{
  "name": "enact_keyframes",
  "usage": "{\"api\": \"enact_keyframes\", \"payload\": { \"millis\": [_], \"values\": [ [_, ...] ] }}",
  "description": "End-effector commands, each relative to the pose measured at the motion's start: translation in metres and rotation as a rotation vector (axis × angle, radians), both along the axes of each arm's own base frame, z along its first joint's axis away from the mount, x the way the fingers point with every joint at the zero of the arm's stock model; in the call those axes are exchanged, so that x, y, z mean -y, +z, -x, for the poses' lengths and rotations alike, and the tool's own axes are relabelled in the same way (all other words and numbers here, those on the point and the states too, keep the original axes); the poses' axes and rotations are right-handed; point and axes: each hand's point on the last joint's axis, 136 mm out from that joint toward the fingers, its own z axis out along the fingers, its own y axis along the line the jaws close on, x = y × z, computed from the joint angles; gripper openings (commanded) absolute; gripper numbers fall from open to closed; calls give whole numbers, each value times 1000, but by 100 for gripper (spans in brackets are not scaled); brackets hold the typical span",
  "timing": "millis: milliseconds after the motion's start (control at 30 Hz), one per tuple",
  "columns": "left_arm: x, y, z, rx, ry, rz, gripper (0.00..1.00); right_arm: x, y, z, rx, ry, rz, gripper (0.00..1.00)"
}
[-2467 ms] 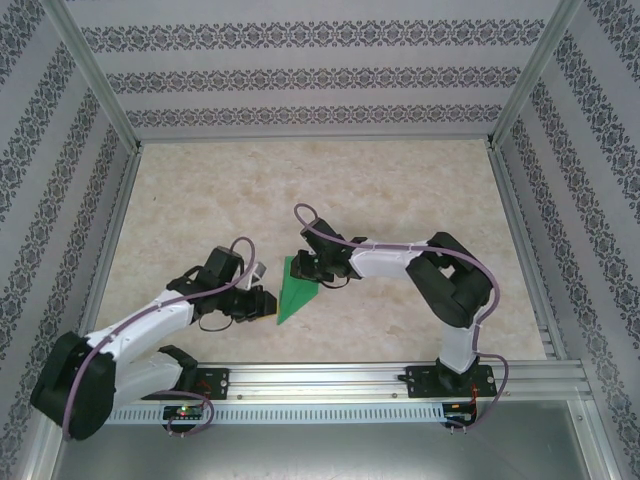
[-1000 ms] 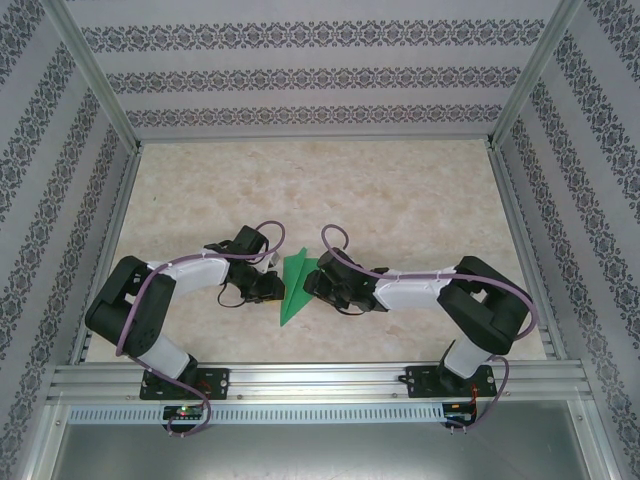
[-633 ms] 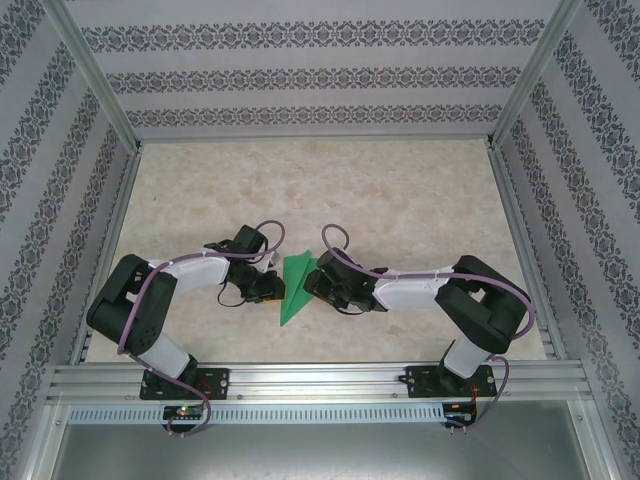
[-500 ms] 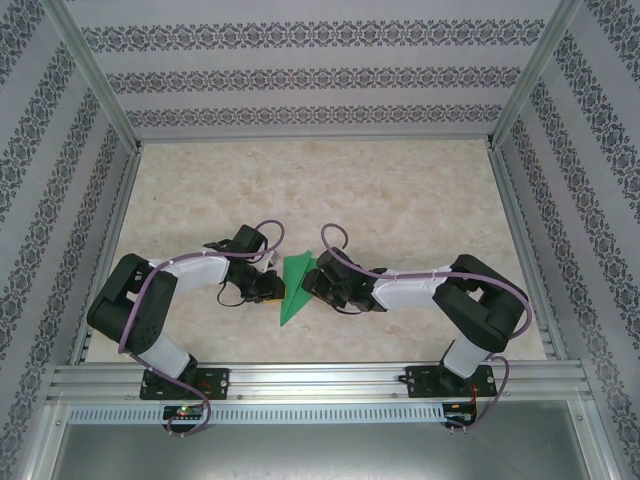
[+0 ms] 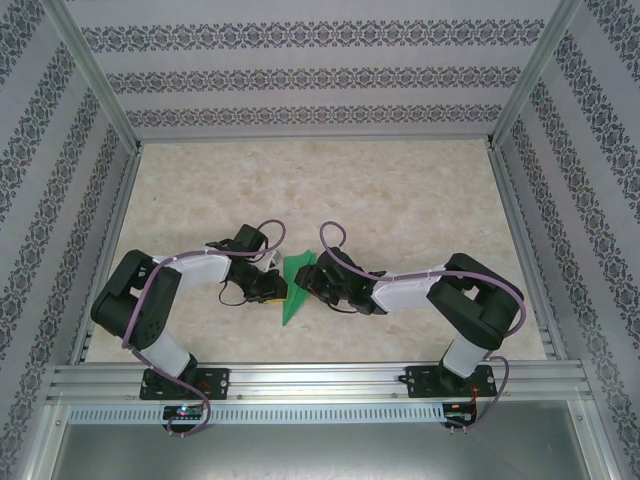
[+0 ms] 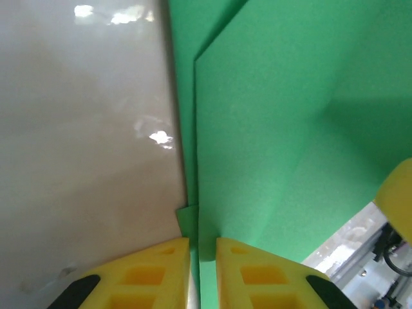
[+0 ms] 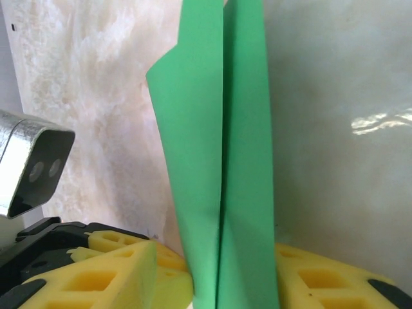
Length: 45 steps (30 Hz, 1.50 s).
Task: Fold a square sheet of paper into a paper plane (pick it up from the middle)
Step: Turn over the paper at the center of the table.
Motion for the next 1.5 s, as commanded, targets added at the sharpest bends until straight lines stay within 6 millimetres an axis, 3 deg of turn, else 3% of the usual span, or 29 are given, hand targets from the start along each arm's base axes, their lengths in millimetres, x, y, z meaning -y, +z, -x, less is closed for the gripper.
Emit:
{"api": "enact_keyframes", "payload": {
  "millis": [0, 233, 400, 600, 967, 1133, 1300, 1467],
  "values": [
    [26, 10, 0, 17, -46, 129, 18, -16, 4, 0, 45, 68, -20, 46],
    [24, 10, 1, 20, -32, 124, 16, -28, -2, -5, 50, 91, -32, 41],
    [19, 9, 2, 31, -19, 101, 16, -32, -4, -6, 60, 114, -32, 32],
    [19, 13, 0, 48, -10, 101, 16, -29, -9, -5, 55, 133, -11, 23],
    [8, 32, -7, 148, 50, 70, 17, -19, 2, -8, 76, 173, 70, 8],
    [-11, 56, -17, 277, 136, 13, 19, 8, 22, -12, 115, 183, 245, 8],
    [-34, 82, -25, 410, 220, -53, 23, 62, 58, -10, 161, 190, 535, 9],
    [-46, 88, -27, 443, 260, -100, 25, 126, 90, -8, 167, 137, 841, 11]
  ]
}}
